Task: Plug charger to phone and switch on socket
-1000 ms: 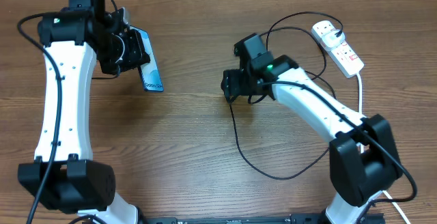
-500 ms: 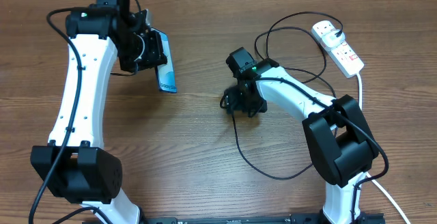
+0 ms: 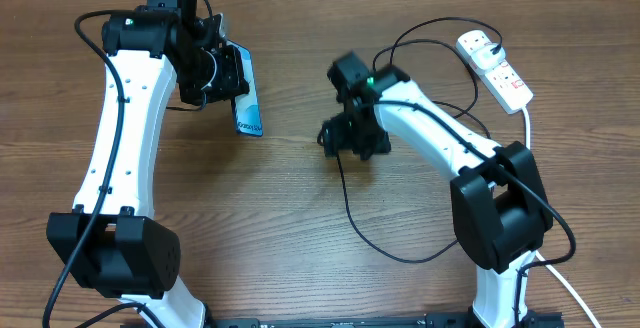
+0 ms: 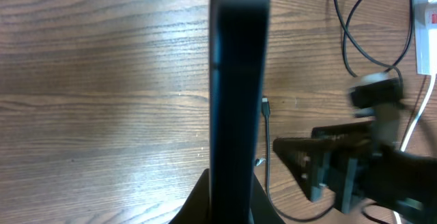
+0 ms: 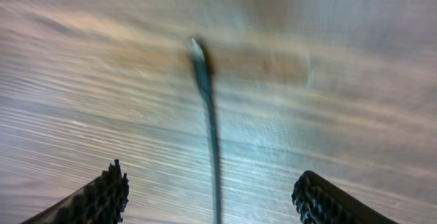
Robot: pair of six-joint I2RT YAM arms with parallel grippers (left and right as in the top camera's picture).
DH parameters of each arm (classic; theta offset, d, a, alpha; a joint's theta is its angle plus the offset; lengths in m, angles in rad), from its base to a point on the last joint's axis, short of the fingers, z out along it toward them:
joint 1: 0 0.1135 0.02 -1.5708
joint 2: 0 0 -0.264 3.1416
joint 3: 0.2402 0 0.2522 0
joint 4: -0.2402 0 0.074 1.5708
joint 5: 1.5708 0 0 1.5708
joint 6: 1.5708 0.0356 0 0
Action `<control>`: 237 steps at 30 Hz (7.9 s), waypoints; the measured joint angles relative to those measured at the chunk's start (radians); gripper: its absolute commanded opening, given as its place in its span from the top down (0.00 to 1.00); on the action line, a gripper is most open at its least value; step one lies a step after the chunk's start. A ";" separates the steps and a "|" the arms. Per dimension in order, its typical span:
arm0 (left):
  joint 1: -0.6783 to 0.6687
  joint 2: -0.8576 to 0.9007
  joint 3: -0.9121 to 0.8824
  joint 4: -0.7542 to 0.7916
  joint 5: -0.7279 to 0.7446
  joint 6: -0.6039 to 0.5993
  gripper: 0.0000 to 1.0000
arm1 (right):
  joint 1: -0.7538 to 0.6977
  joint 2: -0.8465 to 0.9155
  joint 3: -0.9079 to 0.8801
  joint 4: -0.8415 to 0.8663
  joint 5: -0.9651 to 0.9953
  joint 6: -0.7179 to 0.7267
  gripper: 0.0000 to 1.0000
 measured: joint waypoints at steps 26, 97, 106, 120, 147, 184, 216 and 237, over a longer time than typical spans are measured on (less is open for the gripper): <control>0.000 0.000 0.000 -0.009 0.000 0.000 0.96 | 0.073 0.211 0.108 -0.055 0.095 -0.022 0.49; 0.000 0.000 0.000 0.008 0.037 0.004 0.96 | 0.051 0.199 0.103 0.018 -0.016 -0.022 0.96; 0.000 0.000 0.000 0.102 0.231 0.026 0.96 | 0.051 -0.146 0.104 -0.031 -0.167 -0.114 0.96; 0.021 0.000 0.000 0.274 0.766 0.069 0.96 | 0.051 -0.351 0.111 -0.110 -0.389 -0.224 0.96; 0.027 0.000 0.000 0.280 0.880 0.079 0.96 | -0.012 -0.351 0.111 -0.005 -0.571 -0.208 0.96; 0.027 0.000 0.000 0.318 0.970 0.079 0.96 | -0.015 -0.351 0.111 0.007 -0.627 -0.205 0.96; 0.034 0.000 0.000 0.332 1.022 0.115 0.96 | -0.036 -0.351 0.110 0.036 -0.640 -0.170 0.96; 0.040 0.000 0.000 0.331 1.058 0.161 0.96 | -0.049 -0.351 0.109 0.051 -0.662 -0.159 0.96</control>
